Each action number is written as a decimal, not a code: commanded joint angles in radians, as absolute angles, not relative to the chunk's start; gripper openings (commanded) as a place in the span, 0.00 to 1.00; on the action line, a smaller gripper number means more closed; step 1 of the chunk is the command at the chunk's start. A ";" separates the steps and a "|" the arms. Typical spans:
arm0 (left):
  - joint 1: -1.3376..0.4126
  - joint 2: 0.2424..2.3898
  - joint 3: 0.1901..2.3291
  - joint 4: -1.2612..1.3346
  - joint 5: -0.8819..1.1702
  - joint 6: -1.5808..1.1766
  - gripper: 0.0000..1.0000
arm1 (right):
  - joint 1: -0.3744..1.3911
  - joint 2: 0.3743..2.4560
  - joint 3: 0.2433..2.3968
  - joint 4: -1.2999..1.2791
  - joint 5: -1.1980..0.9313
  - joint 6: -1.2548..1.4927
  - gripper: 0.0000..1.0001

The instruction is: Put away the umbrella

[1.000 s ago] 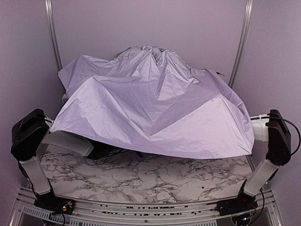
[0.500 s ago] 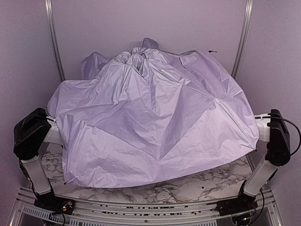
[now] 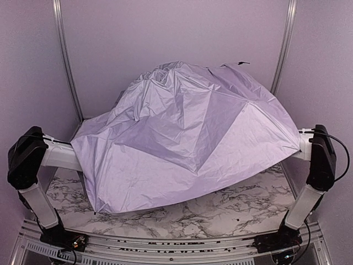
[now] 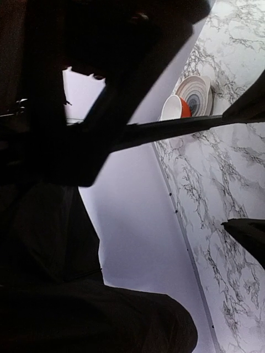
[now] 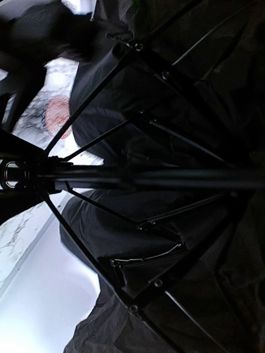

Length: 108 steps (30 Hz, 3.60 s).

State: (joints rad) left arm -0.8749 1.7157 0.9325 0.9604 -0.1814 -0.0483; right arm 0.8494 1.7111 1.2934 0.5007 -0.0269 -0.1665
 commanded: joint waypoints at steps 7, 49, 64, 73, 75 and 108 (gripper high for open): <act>-0.869 1.742 0.931 0.933 0.012 -0.068 0.74 | 0.816 1.712 1.439 0.720 -0.081 -0.065 0.00; -0.859 1.601 1.016 0.909 -0.225 0.018 0.00 | 0.826 1.775 1.105 0.376 -0.075 -0.032 0.00; -0.854 1.605 1.009 1.158 -0.219 -0.050 0.00 | 0.871 1.856 1.055 0.310 -0.149 -0.023 0.00; -0.847 1.511 0.951 1.251 -0.206 0.020 0.00 | 0.861 1.878 1.031 0.206 -0.133 -0.054 0.00; -0.847 1.489 0.941 1.265 -0.204 0.034 0.00 | 0.849 1.890 1.033 0.191 -0.161 -0.050 0.00; -0.820 1.818 1.021 1.448 -0.237 0.018 0.00 | 0.811 1.949 1.093 0.142 -0.112 -0.058 0.00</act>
State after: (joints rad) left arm -0.8429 1.8374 0.8875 0.8204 -0.1913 0.0261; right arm 0.8165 1.8244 1.2613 0.6731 -0.1169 0.0151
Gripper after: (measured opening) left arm 0.038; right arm 0.143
